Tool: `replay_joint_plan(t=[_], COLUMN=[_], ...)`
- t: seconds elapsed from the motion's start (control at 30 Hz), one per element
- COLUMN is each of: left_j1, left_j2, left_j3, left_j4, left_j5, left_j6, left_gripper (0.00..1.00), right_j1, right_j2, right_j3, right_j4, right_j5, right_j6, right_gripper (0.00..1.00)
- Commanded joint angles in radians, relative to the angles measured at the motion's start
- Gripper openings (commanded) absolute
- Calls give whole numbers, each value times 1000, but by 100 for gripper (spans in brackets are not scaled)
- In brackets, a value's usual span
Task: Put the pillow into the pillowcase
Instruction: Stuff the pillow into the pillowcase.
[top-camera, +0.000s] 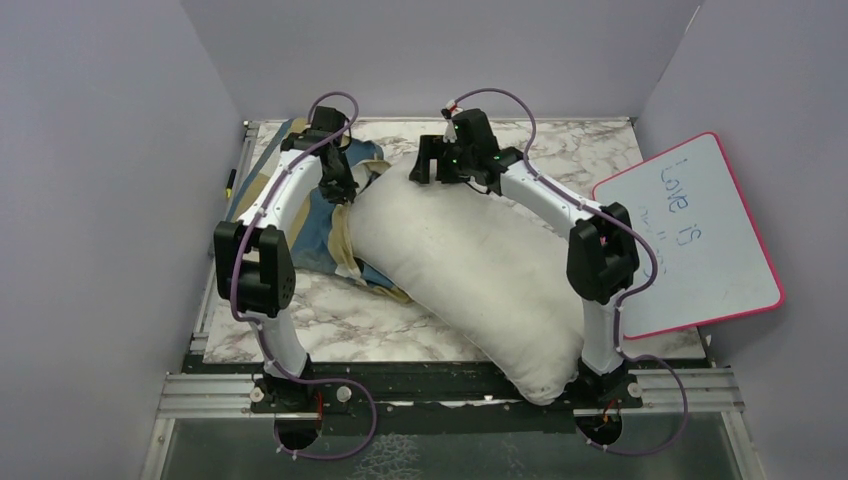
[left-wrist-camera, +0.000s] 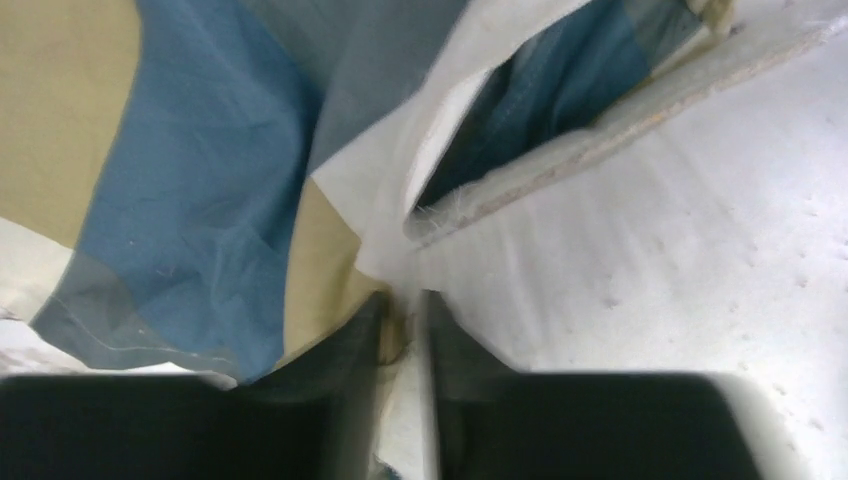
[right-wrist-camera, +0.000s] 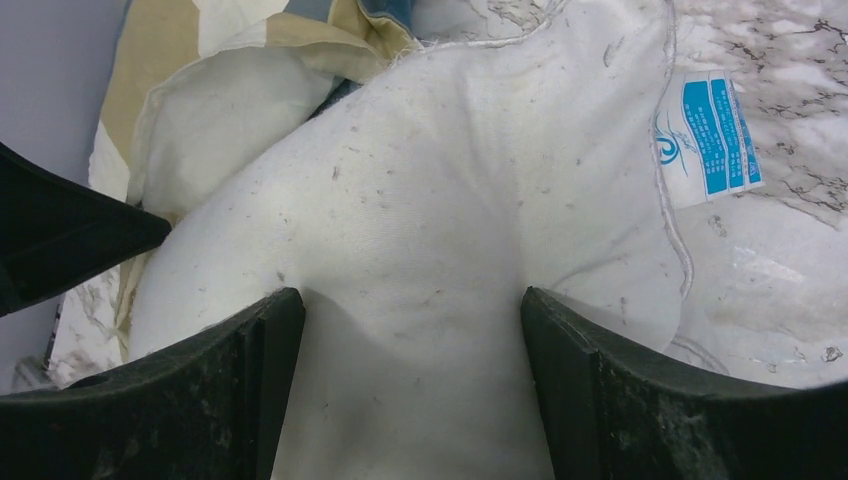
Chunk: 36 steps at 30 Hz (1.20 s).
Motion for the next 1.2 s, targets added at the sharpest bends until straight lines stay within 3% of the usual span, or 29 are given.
replay_joint_plan(t=[0.0,0.03,0.2,0.33,0.57,0.73,0.83,1.03,1.17], left_j1=[-45,-56,-175,-248,-254,-253,-249,-244,-243], left_j2=[9,6,-9,-52,-105,-125,-124,-127,-125], left_j3=[66,103,274,210,61,25,22,26,11], left_j4=[-14,-29,-100,-74,-53,-70,-96,-103,-101], left_j5=[-5,3,34,70,25,-8,-30,-54,-57], left_j6=[52,47,-18,-78,-104,-118,-117,-122,-120], left_gripper=[4,0,0,0,0,0,0,0,0], right_j1=[10,11,11,10,9,-30,-80,-109,-109], right_j2=[-40,-38,-45,-34,-16,-17,-43,-50,35], right_j3=[-7,-8,-49,-42,28,181,190,122,148], right_j4=[-114,-116,-74,-64,-142,-325,-345,-303,-256], right_j5=[-51,-56,-86,-78,-74,-45,-127,-259,-371], right_j6=[-19,-21,4,9,4,-14,-26,-98,-96], right_gripper=[83,83,80,78,76,88,99,100,100])
